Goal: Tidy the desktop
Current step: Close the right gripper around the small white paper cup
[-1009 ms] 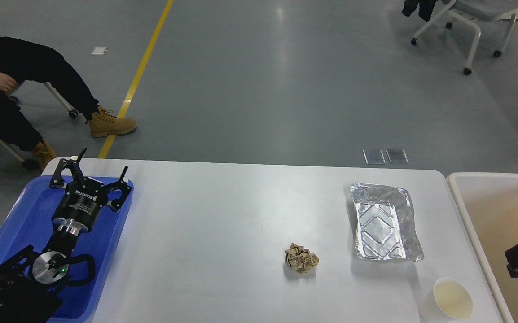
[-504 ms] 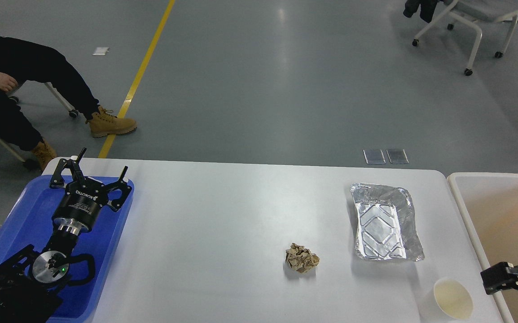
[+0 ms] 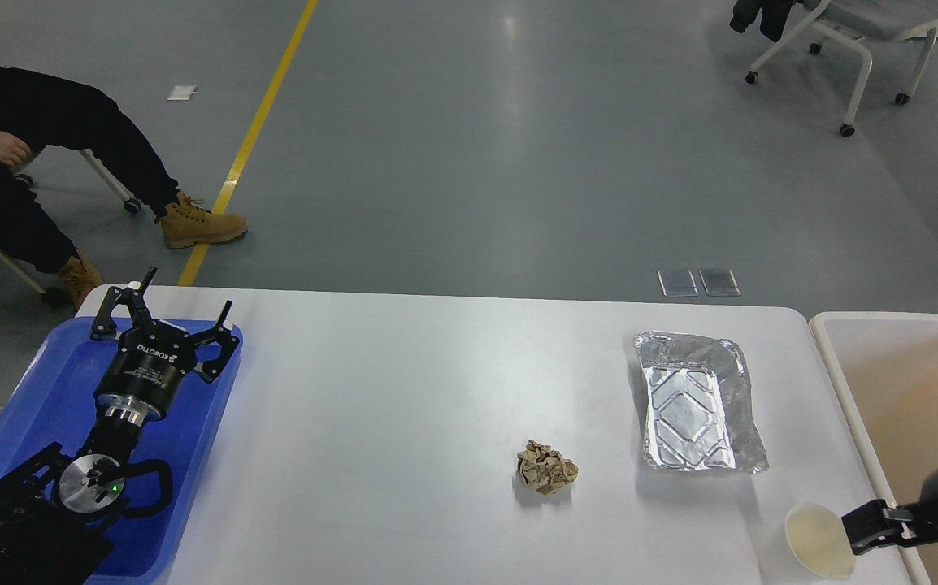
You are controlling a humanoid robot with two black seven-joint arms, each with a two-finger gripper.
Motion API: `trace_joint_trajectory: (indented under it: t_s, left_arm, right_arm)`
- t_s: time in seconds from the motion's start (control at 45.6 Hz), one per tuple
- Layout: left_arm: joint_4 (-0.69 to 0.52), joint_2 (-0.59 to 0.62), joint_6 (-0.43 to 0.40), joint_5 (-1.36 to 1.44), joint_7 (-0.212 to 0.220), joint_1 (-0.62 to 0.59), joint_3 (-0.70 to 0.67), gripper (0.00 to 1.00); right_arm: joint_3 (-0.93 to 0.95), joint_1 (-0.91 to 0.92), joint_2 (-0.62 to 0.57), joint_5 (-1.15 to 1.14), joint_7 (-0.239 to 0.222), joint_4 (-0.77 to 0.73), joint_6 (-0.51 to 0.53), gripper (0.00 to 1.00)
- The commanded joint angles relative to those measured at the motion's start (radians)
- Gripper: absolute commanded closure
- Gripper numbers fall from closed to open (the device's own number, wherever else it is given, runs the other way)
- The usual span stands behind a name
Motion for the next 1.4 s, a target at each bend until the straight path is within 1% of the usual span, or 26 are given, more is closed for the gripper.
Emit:
trace_joint_trajectory:
  t_s: [0.0,0.219,0.417,0.526,0.592,0.614,0.658,0.724,0.768,0.789,0.833,0.855,0.877,0.899,0.921,1.075,1.316,1.382]
  left_arm:
    - [0.000,0.000,0.000,0.000,0.000,0.000,0.000,0.01]
    - [0.000,0.000,0.000,0.000,0.000,0.000,0.000,0.01]
    - [0.000,0.000,0.000,0.000,0.000,0.000,0.000,0.01]
    - [0.000,0.000,0.000,0.000,0.000,-0.002,0.000,0.01]
    - [0.000,0.000,0.000,0.000,0.000,0.000,0.000,0.01]
    - [0.000,0.000,0.000,0.000,0.000,-0.002,0.000,0.01]
    - [0.000,0.000,0.000,0.000,0.000,-0.002,0.000,0.01]
    - [0.000,0.000,0.000,0.000,0.000,-0.002,0.000,0.01]
    - [0.000,0.000,0.000,0.000,0.000,-0.002,0.000,0.01]
    - [0.000,0.000,0.000,0.000,0.000,-0.002,0.000,0.01]
    - [0.000,0.000,0.000,0.000,0.000,-0.002,0.000,0.01]
    - [0.000,0.000,0.000,0.000,0.000,-0.002,0.000,0.01]
    - [0.000,0.000,0.000,0.000,0.000,-0.002,0.000,0.01]
    - [0.000,0.000,0.000,0.000,0.000,-0.002,0.000,0.01]
    - [0.000,0.000,0.000,0.000,0.000,-0.002,0.000,0.01]
    - [0.000,0.000,0.000,0.000,0.000,-0.002,0.000,0.01]
    - [0.000,0.000,0.000,0.000,0.000,-0.002,0.000,0.01]
    - [0.000,0.000,0.000,0.000,0.000,-0.002,0.000,0.01]
  right_arm:
    - [0.040,-0.089,0.038,-0.005,0.001,-0.044,-0.033,0.00]
    - [0.065,-0.132,0.078,-0.020,0.004,-0.075,-0.082,0.00]
    - [0.066,-0.145,0.088,-0.020,0.011,-0.084,-0.096,0.00]
    - [0.065,-0.162,0.093,-0.024,0.024,-0.088,-0.128,0.01]
    - [0.065,-0.166,0.096,-0.029,0.037,-0.095,-0.138,0.07]
    - [0.065,-0.168,0.096,-0.032,0.043,-0.098,-0.140,0.11]
    - [0.065,-0.178,0.096,-0.035,0.056,-0.105,-0.142,0.26]
    - [0.065,-0.183,0.101,-0.044,0.081,-0.111,-0.146,0.41]
    - [0.063,-0.185,0.101,-0.054,0.089,-0.113,-0.154,0.52]
    - [0.063,-0.185,0.101,-0.055,0.089,-0.114,-0.158,0.55]
    - [0.060,-0.185,0.101,-0.058,0.090,-0.116,-0.165,0.58]
    - [0.060,-0.185,0.099,-0.060,0.090,-0.116,-0.166,0.61]
    - [0.060,-0.185,0.099,-0.063,0.090,-0.116,-0.166,0.70]
    - [0.059,-0.183,0.099,-0.063,0.090,-0.116,-0.165,0.87]
    - [0.057,-0.183,0.099,-0.064,0.092,-0.116,-0.165,1.00]
    - [0.057,-0.182,0.087,-0.064,0.113,-0.108,-0.163,1.00]
    - [0.059,-0.175,0.081,-0.060,0.118,-0.107,-0.163,1.00]
    - [0.059,-0.174,0.076,-0.054,0.126,-0.104,-0.163,1.00]
